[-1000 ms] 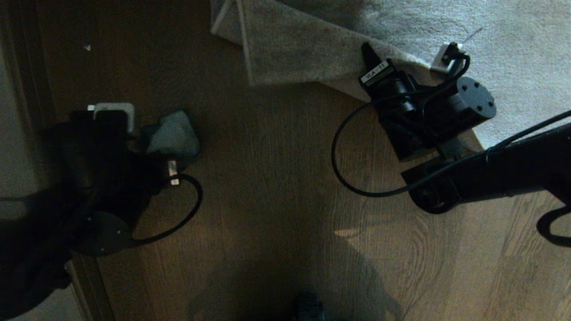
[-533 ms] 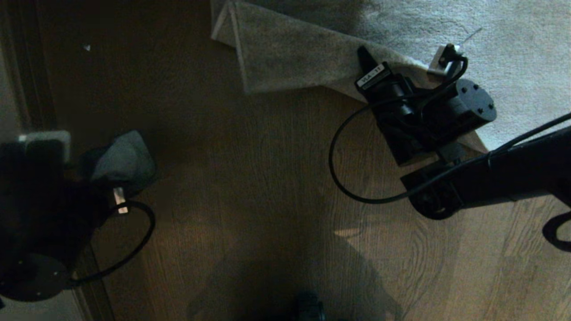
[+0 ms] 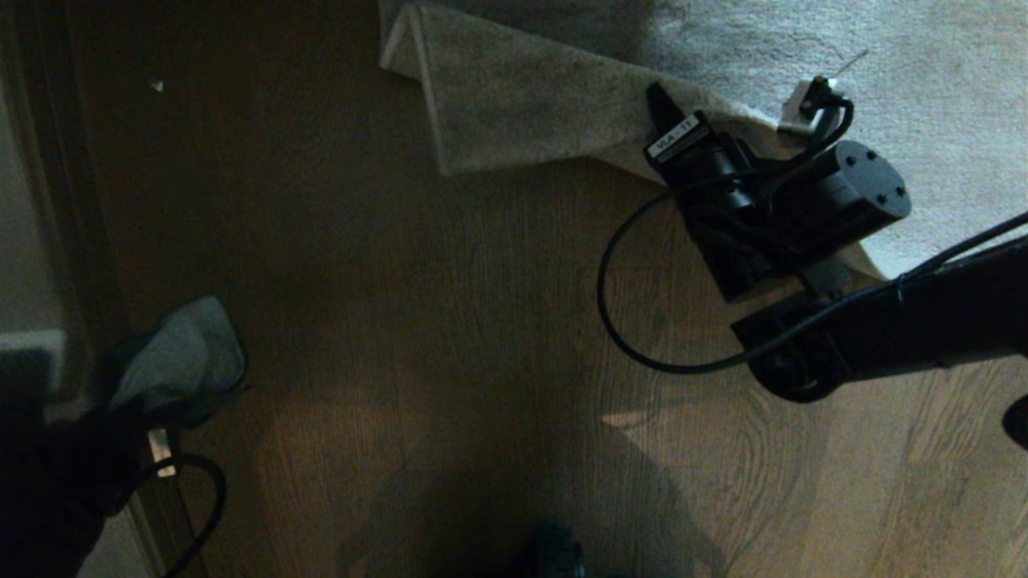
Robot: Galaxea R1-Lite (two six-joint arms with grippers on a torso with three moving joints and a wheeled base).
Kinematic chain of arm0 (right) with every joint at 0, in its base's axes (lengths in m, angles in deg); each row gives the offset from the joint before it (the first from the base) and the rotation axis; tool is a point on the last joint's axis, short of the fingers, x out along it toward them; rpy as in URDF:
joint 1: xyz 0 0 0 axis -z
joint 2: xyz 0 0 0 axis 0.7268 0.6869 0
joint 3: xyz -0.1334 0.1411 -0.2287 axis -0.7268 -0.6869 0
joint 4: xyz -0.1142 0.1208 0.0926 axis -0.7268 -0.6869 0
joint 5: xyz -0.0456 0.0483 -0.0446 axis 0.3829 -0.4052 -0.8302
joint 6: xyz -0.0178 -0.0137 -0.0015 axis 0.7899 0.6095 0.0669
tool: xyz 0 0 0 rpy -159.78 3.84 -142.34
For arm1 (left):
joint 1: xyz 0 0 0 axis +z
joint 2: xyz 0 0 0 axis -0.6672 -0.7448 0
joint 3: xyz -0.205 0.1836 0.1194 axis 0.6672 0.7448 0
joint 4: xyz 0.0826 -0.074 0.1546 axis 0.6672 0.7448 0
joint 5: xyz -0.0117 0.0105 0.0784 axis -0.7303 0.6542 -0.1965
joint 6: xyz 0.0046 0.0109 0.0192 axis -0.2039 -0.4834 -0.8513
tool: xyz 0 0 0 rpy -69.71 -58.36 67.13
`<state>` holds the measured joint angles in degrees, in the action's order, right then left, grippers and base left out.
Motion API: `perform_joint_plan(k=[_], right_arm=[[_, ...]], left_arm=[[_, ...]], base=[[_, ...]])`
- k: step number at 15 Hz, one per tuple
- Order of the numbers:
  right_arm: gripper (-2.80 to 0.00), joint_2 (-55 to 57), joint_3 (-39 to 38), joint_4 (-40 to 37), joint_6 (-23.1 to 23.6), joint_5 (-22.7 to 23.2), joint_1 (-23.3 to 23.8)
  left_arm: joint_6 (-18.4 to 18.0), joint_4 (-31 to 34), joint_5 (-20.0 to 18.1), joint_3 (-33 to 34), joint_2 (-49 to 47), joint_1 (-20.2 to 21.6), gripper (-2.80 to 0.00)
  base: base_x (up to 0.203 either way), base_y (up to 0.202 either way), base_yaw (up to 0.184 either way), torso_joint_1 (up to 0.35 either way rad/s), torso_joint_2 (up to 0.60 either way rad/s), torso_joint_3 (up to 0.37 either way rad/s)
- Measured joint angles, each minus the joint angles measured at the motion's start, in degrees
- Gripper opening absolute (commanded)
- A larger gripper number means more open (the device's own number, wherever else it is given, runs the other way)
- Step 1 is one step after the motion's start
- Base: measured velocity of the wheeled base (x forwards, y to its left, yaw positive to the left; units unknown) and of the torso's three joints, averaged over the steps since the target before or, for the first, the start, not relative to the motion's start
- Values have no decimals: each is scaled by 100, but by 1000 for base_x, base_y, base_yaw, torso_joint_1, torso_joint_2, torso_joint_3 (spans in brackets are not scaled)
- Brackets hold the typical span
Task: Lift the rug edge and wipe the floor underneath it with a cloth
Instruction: Wipe the floor under the carpet with a rag
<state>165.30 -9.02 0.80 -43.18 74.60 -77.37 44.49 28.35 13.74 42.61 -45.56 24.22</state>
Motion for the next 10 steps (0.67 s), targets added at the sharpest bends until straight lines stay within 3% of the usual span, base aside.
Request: perform_joint_plan(k=[7, 10], right_arm=[[-280, -13, -25, 4, 0, 3, 9], [-280, 17, -47, 11, -16, 16, 6]], left_arm=[[-17, 95, 37, 1002, 634, 626, -280], [33, 644, -43, 1155, 1096, 860, -280]], base=[[0, 0, 0, 0, 0, 0], [0, 0, 0, 0, 0, 0]])
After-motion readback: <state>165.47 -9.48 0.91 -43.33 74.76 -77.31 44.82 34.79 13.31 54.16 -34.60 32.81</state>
